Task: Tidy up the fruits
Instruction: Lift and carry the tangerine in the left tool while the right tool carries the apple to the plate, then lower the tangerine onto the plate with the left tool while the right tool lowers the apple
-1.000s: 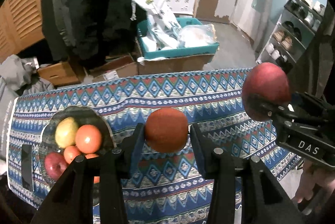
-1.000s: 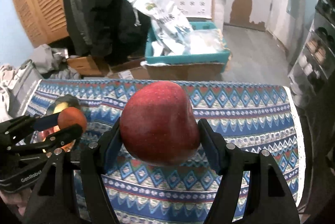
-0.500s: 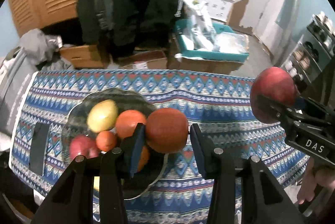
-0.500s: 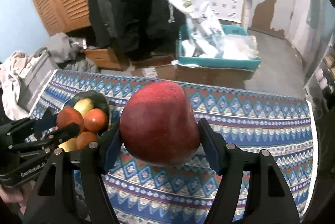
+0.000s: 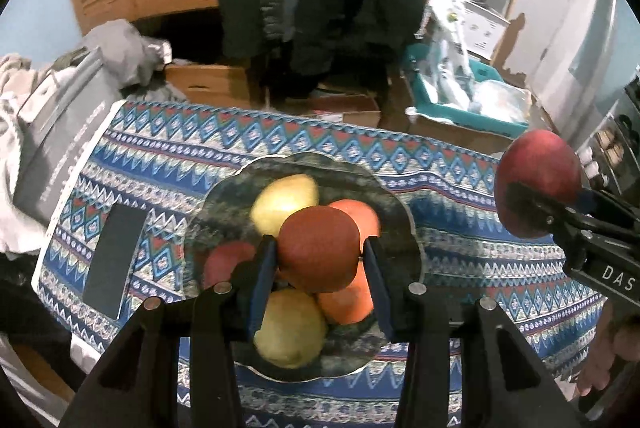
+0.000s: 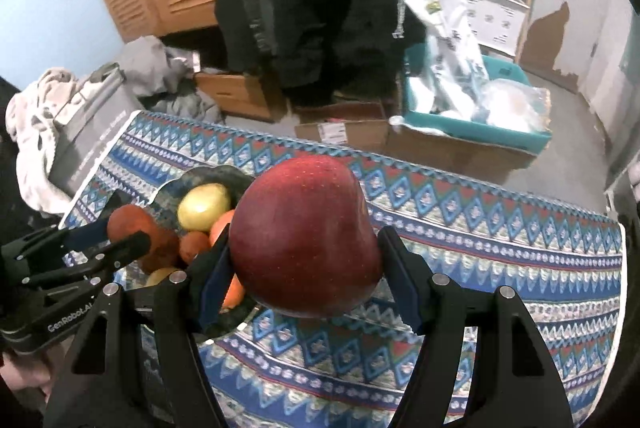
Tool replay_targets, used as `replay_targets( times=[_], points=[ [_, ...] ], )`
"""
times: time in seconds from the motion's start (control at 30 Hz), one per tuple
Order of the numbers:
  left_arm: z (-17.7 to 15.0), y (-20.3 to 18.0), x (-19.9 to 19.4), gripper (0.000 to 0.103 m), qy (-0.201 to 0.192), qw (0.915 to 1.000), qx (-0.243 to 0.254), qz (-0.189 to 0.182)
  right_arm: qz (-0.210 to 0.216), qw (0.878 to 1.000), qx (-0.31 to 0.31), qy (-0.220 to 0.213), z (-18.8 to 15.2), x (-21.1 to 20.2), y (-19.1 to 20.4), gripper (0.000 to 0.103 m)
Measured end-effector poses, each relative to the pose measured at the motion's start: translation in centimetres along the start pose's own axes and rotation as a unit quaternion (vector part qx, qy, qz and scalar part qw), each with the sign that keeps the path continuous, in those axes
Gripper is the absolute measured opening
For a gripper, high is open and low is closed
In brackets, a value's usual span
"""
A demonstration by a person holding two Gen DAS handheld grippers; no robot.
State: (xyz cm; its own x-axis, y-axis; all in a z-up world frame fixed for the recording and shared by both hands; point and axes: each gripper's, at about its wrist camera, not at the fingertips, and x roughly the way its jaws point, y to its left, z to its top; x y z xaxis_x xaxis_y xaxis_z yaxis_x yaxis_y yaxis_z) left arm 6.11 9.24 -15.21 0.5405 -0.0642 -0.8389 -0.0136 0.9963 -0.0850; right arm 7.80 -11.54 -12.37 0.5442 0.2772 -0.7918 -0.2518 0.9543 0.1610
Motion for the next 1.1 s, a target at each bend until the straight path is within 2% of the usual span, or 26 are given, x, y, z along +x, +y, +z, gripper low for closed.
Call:
replay_targets(
  times=[0.57,0.87,1.0,1.1],
  points=[
    [-1.3,6.7,2.8,0.045,0.035,0.9972,-0.055,0.038,0.046,0.997,-0.026,0.056,0.2,6.4,6.6,0.07],
    [-0.4,8.4,5.3,0.045,0.051,0.9959,-0.064,0.039,0.067,0.994,-0.024,0.086,-0.4,9.2,8.2,0.07],
    [0.0,8.6,5.4,0.045,0.035,0.9966,-0.063,0.04,0.073,0.993,-0.029,0.094,-0.6,9.8,8.6,0.07],
    [0.3,8.7,6.0,0.047,0.043,0.9964,-0.063,0.036,0.074,0.992,-0.028,0.098,-0.6,10.1,8.6,0.07]
  ],
)
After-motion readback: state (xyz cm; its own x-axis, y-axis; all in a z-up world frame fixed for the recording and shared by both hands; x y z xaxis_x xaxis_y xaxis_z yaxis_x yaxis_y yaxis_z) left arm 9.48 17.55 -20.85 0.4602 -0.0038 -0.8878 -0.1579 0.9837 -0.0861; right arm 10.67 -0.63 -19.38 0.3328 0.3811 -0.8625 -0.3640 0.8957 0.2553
